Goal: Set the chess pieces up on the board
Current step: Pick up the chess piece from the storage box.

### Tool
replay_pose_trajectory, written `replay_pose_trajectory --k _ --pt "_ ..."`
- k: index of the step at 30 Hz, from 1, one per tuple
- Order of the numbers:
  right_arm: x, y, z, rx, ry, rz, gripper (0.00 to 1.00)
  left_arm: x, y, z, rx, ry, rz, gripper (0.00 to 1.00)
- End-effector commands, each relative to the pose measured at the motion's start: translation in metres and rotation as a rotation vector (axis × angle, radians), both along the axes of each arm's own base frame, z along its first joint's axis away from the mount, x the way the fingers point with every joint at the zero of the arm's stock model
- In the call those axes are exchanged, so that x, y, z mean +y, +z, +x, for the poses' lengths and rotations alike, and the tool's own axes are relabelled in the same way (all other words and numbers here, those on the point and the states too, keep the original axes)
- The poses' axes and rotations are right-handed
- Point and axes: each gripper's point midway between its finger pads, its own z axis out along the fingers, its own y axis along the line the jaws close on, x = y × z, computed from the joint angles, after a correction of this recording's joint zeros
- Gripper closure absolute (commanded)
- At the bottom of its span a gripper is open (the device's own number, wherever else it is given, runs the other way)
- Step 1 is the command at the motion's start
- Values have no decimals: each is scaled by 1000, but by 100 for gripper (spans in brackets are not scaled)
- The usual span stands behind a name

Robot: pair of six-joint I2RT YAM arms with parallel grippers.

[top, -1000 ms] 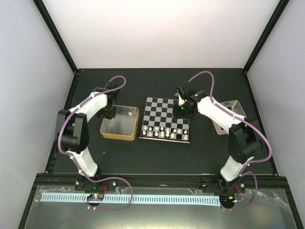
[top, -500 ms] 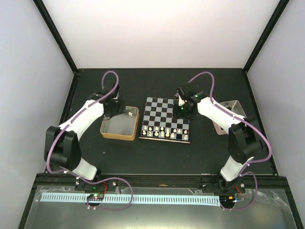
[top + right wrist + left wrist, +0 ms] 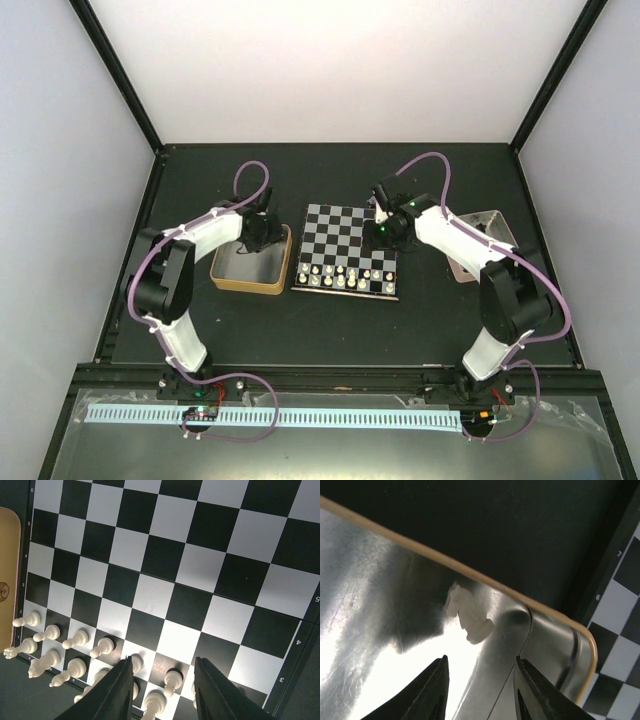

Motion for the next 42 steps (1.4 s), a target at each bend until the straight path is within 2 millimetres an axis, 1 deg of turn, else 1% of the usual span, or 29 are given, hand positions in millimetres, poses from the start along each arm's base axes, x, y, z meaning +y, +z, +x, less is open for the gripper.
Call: replay_pose_trajectory --k 1,6,13,18,22,28,33,37,40,42 --pt "0 9 2 -32 -12 17 64 -6 1 23 -45 41 -6 62" --pt "-1 10 1 -35 -13 15 64 -8 -8 31 -30 42 5 63" --pt "-2 9 1 -35 -13 9 64 7 -11 38 -32 85 96 63" --pt "-3 10 1 -37 -17 7 64 12 -20 29 20 57 140 67" --pt "-2 10 1 -38 -18 9 64 10 -25 21 59 7 140 69" --pt "-1 10 2 -38 -17 12 64 13 -26 16 76 -15 161 75" --pt "-1 11 2 -41 -19 13 64 12 -20 24 33 -51 165 76" --pt "-2 12 2 -42 -20 15 65 14 -22 32 27 -88 168 75" --pt "-2 13 2 -43 -22 14 65 14 -25 33 35 -111 165 75" --pt "-2 14 2 -45 -21 15 65 14 -27 31 42 -123 158 78"
